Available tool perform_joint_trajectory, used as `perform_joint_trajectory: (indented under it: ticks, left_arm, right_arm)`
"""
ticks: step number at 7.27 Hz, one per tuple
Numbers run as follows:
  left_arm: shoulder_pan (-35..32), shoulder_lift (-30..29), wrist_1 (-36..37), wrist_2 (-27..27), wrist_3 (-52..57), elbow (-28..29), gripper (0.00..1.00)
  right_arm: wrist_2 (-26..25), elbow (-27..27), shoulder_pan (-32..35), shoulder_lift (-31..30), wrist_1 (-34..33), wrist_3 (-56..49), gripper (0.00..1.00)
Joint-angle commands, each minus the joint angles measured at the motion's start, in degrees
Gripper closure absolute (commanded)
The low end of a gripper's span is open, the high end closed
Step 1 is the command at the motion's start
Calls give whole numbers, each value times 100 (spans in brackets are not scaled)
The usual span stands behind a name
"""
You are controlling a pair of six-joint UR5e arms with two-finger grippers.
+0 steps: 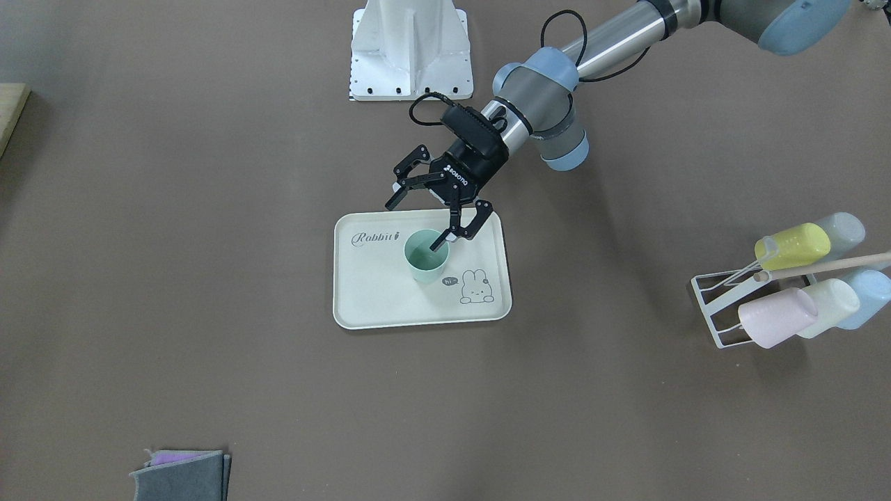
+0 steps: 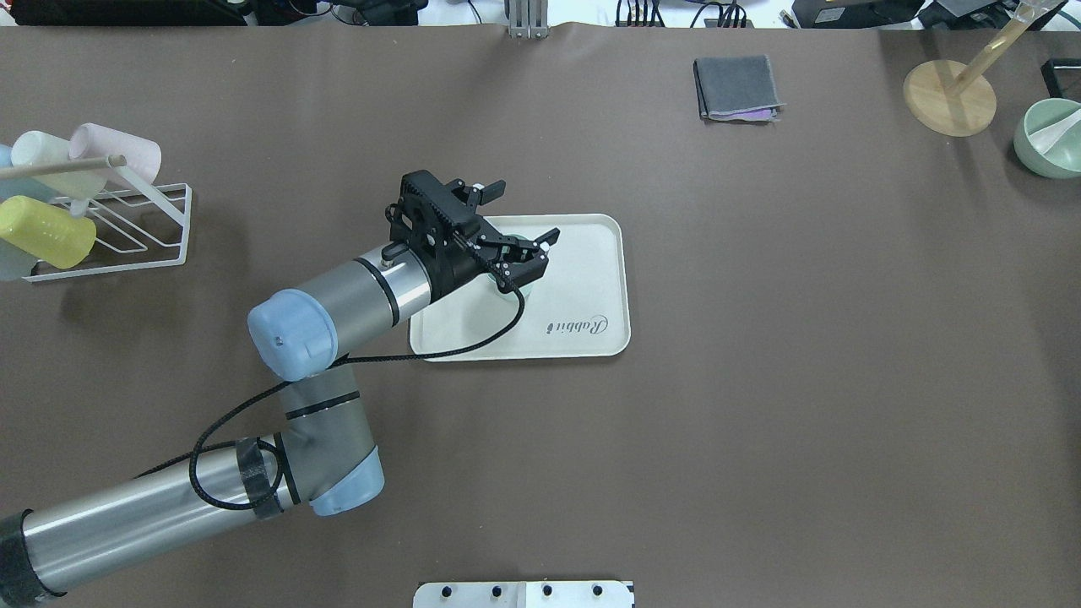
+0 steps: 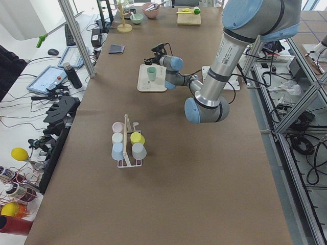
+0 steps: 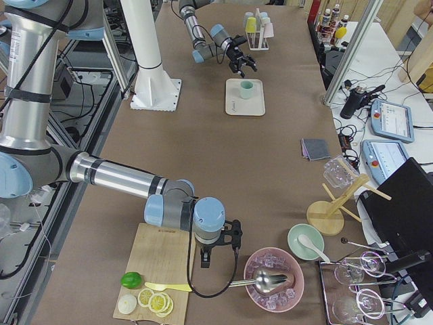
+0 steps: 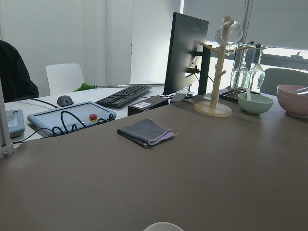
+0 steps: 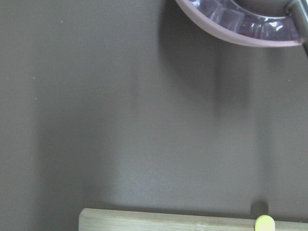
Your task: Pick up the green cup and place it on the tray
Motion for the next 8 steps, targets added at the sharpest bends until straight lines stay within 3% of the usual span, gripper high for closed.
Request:
perform_joint_trajectory:
  ticks: [1,3,5,6,7,8]
  left_arm:
    - [-786,-135,1307,-598,-11,-466,2]
    - [-1850,-136,2623,-2237,-11,-702,2]
    - [-2195,-39,4538,-3355,-133,-1571,2]
    - [-2197,22,5060,-3578,-204,-1922,2]
    - [-2258,153,5718,-4154,-204,-2143,2]
    - [-2484,407,5925,-4656,-204,-2233,2]
  right_arm:
    - [7,0,0,6,0,1,0]
    - [7,0,0,-2,9,1,0]
    - [7,0,0,6,9,1,0]
    - [7,0,0,6,17,1,0]
    - [7,0,0,6,18,1,0]
    - [7,0,0,-2,18,1,0]
